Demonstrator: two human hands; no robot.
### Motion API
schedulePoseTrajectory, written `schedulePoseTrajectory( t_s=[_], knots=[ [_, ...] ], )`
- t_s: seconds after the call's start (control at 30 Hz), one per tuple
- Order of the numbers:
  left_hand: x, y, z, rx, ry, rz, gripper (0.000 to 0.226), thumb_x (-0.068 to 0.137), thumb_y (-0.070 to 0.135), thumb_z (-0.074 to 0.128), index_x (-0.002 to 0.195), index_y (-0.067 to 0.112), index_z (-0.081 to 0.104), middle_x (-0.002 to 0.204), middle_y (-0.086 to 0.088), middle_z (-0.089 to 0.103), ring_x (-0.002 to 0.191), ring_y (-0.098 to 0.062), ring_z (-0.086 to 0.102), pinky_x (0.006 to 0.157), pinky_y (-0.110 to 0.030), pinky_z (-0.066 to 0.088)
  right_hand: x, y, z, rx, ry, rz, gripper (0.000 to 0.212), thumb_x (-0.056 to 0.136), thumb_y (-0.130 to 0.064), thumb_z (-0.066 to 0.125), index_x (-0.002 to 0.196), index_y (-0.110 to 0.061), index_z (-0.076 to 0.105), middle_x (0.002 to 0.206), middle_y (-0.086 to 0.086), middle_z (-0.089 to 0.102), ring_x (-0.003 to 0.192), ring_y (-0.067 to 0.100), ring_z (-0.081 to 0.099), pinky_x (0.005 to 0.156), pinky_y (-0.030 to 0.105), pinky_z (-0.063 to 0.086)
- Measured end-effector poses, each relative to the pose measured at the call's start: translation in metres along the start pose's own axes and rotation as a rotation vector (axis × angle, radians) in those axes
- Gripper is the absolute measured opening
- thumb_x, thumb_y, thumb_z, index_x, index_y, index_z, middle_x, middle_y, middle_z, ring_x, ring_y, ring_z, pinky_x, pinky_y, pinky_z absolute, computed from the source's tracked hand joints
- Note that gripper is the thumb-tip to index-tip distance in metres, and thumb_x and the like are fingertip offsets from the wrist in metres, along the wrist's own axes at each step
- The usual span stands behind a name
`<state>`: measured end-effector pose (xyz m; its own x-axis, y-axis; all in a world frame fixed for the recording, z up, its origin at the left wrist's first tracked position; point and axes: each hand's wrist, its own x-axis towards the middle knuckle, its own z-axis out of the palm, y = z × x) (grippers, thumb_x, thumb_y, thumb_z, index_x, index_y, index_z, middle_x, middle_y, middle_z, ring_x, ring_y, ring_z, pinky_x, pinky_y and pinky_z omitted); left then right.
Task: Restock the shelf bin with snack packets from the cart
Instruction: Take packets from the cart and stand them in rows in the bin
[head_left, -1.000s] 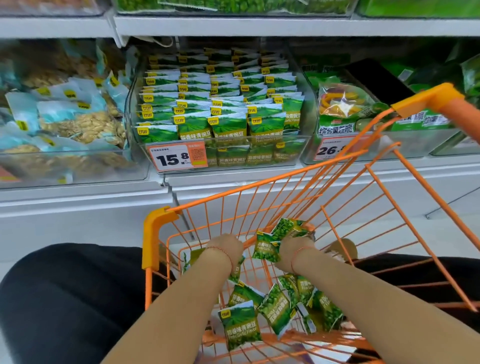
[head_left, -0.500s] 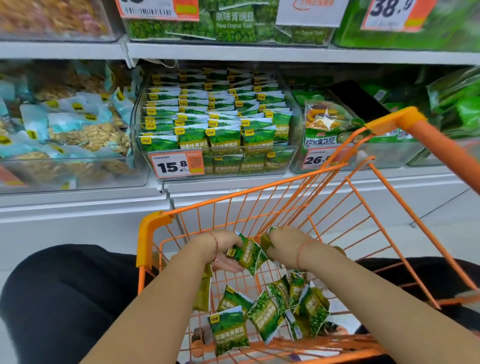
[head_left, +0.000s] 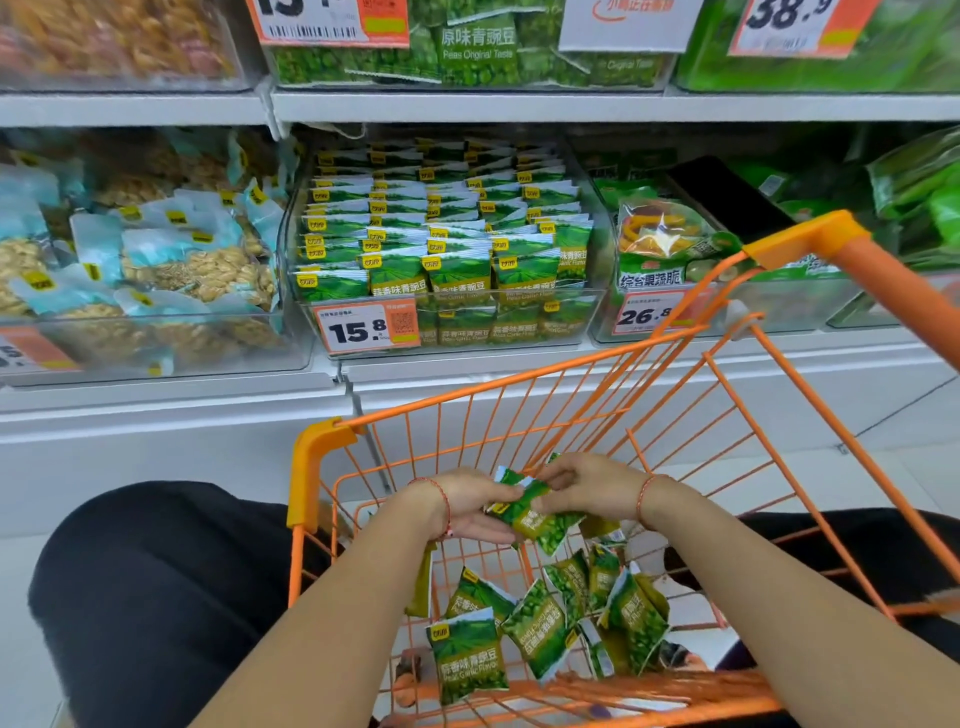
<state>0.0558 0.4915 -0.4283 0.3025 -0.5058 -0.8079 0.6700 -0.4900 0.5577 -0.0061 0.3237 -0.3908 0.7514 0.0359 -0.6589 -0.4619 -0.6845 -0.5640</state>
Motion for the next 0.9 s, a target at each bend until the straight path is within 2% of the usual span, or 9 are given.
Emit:
schedulePoseTrajectory(
  t_s=[0.13,0.27,0.33,0.4,0.47,0.57,0.63,0.73,0.9],
  knots=[
    [0.001,0.002,0.006,0.048,-0.092,0.010,0.043,0.093,0.019,0.060,0.131,0.003,0.047,0.137,-0.020,0.049,0.089,-0.022,0.068,0.073,-0.027,0.059,-0.002,0.004,-0.003,0.077,-0.224,0.056,0.091,0.081,-0.038,0.071,0.151,-0.017,0.017,0.157,0.002,0.020,0.143,0.018,0.023,0.114,0.032,0.025],
    [0.002,-0.002,0.009,0.190,-0.076,-0.087,0.060,0.098,0.046,0.043,0.140,0.003,0.039,0.141,-0.019,0.047,0.093,-0.026,0.067,0.076,-0.032,0.058,0.000,0.008,-0.001,-0.027,-0.179,0.129,0.096,0.079,-0.040,0.073,0.150,-0.010,0.016,0.156,0.004,0.022,0.137,0.021,0.033,0.094,0.024,0.041],
    [0.002,-0.007,0.011,0.445,0.007,-0.147,0.057,0.102,0.044,0.030,0.134,0.000,0.046,0.130,-0.018,0.057,0.096,-0.027,0.066,0.075,-0.033,0.056,0.000,0.011,-0.002,-0.100,-0.173,0.157,0.095,0.079,-0.043,0.072,0.150,-0.010,0.018,0.154,0.008,0.026,0.133,0.024,0.039,0.092,0.027,0.046],
    [0.002,-0.013,0.010,0.899,0.027,-0.166,0.041,0.099,0.031,0.042,0.123,0.002,0.057,0.124,-0.014,0.062,0.100,-0.025,0.065,0.068,-0.030,0.054,-0.001,0.016,-0.004,-0.146,-0.167,0.184,0.096,0.079,-0.046,0.071,0.151,-0.011,0.019,0.150,0.011,0.034,0.121,0.025,0.052,0.083,0.029,0.054],
    [-0.001,-0.019,0.008,1.242,-0.057,-0.231,0.040,0.091,0.029,0.059,0.124,0.008,0.060,0.124,-0.008,0.060,0.105,-0.022,0.063,0.081,-0.036,0.055,-0.003,0.017,-0.005,-0.120,-0.149,0.195,0.095,0.080,-0.046,0.071,0.151,-0.011,0.018,0.148,0.010,0.035,0.107,0.021,0.057,0.067,0.022,0.053],
    [-0.006,-0.026,0.011,1.528,-0.131,-0.349,0.050,0.085,0.037,0.068,0.126,0.012,0.058,0.127,-0.002,0.056,0.106,-0.024,0.059,0.089,-0.037,0.050,-0.005,0.017,-0.004,0.030,-0.116,0.198,0.094,0.081,-0.039,0.071,0.151,-0.009,0.015,0.155,0.008,0.022,0.129,0.024,0.043,0.065,0.018,0.052],
    [-0.005,-0.030,0.014,1.573,-0.112,-0.331,0.041,0.086,0.034,0.068,0.116,0.007,0.063,0.111,-0.004,0.061,0.090,-0.024,0.058,0.090,-0.040,0.052,-0.006,0.016,-0.004,0.104,-0.079,0.193,0.094,0.082,-0.037,0.071,0.151,-0.009,0.015,0.157,0.004,0.016,0.137,0.024,0.033,0.057,0.014,0.048],
    [-0.010,-0.016,0.013,1.600,-0.123,-0.204,0.032,0.093,0.033,0.060,0.105,0.003,0.062,0.107,-0.008,0.061,0.089,-0.025,0.059,0.087,-0.039,0.052,-0.005,0.017,-0.006,0.186,-0.009,0.190,0.091,0.082,-0.032,0.072,0.150,-0.008,0.016,0.157,0.001,0.016,0.136,0.024,0.033,0.054,0.015,0.050],
    [-0.041,0.050,0.007,1.435,0.003,0.143,0.019,0.096,0.019,0.053,0.078,0.013,0.048,0.077,-0.007,0.052,0.070,-0.020,0.048,0.055,-0.026,0.035,-0.007,0.014,-0.015,0.406,0.053,0.152,0.091,0.083,-0.022,0.072,0.151,-0.019,0.013,0.158,-0.002,0.012,0.139,0.025,0.028,0.070,0.028,0.058]
  ],
)
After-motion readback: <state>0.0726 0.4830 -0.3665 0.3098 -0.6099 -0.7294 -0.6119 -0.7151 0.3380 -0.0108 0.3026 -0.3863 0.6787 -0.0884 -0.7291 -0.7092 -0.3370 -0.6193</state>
